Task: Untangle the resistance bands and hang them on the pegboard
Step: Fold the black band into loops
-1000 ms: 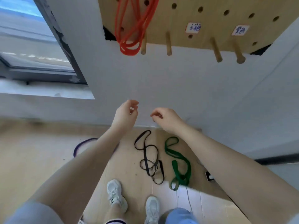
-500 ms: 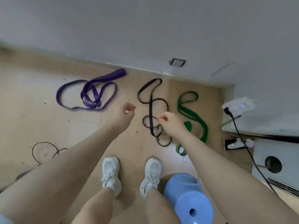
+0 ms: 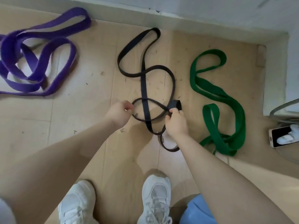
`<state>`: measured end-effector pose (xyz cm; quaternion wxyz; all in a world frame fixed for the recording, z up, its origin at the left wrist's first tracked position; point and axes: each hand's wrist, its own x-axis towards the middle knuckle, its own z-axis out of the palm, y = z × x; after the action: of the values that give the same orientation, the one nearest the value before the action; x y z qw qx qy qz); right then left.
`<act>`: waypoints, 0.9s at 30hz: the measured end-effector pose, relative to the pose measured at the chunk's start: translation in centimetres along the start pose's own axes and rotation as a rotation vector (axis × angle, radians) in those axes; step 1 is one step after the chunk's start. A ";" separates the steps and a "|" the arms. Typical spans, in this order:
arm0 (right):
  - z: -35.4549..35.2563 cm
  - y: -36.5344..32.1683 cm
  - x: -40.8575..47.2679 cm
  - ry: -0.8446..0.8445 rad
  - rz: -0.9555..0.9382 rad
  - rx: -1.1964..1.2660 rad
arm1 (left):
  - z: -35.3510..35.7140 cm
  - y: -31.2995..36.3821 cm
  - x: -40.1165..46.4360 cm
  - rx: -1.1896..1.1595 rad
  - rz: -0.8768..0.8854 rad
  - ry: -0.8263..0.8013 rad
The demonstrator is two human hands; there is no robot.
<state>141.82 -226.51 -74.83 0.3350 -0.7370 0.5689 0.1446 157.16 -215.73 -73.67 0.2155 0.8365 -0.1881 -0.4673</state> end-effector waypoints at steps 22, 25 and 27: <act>-5.7 -7.5 -2.3 0.226 -0.529 0.350 | -5.1 7.6 -1.9 -0.487 0.396 -0.102; -5.6 -8.3 -3.9 0.116 -0.533 0.508 | -6.6 7.2 -3.9 -0.436 0.505 -0.060; -5.6 -8.6 -4.3 0.031 -0.473 0.690 | -7.8 7.1 -4.9 -0.358 0.592 -0.021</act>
<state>147.59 -225.90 -65.34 0.5778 -0.6939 0.4039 -0.1465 160.66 -217.71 -62.76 0.4831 0.6899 -0.3399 -0.4186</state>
